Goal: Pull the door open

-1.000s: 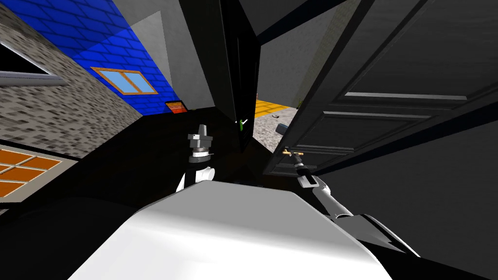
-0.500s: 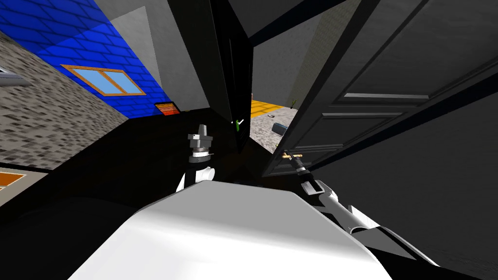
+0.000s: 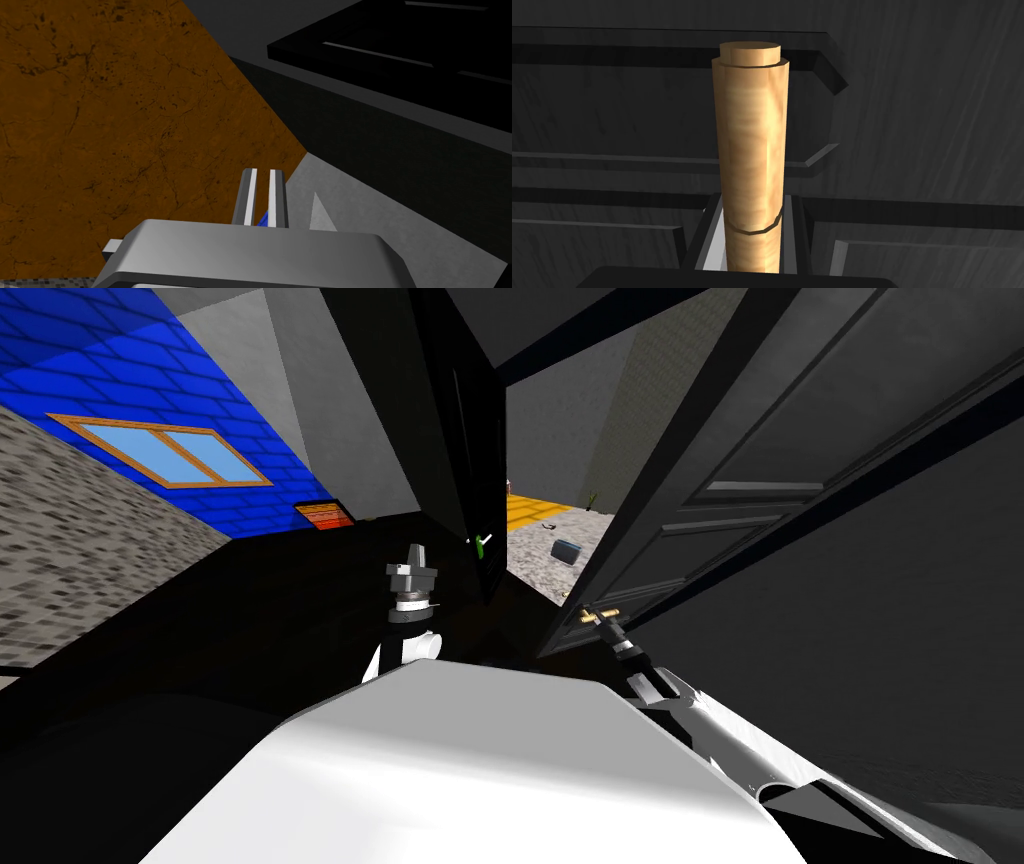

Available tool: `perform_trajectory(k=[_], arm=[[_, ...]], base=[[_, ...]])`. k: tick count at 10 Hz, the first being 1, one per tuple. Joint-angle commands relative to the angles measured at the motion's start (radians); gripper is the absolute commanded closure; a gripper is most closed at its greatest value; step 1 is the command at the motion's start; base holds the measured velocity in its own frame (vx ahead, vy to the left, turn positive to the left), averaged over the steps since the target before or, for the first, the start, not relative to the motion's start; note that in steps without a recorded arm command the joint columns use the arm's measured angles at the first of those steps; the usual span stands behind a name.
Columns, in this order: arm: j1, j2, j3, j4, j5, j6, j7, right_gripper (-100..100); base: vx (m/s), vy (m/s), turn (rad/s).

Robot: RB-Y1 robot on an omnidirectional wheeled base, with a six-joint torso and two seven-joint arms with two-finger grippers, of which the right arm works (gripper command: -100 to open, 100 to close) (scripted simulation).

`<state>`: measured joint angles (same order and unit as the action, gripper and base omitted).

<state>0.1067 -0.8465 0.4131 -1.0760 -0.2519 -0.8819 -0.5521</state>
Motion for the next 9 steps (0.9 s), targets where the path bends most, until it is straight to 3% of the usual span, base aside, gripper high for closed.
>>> perform_trajectory(k=[1, 3, 7, 9], arm=[[0.012, -0.010, 0.007, 0.013, 0.000, -0.034, -0.004, 100], [0.019, -0.016, 0.011, 0.021, 0.000, -0.056, -0.006, 100], [0.044, -0.037, 0.024, 0.048, 0.000, -0.127, -0.013, 100], [0.061, -0.051, 0.034, 0.067, 0.000, -0.177, -0.019, 100]], base=[[0.007, 0.024, 0.023], [0.007, 0.030, 0.004], [0.015, 0.027, 0.012], [0.015, 0.018, 0.023]])
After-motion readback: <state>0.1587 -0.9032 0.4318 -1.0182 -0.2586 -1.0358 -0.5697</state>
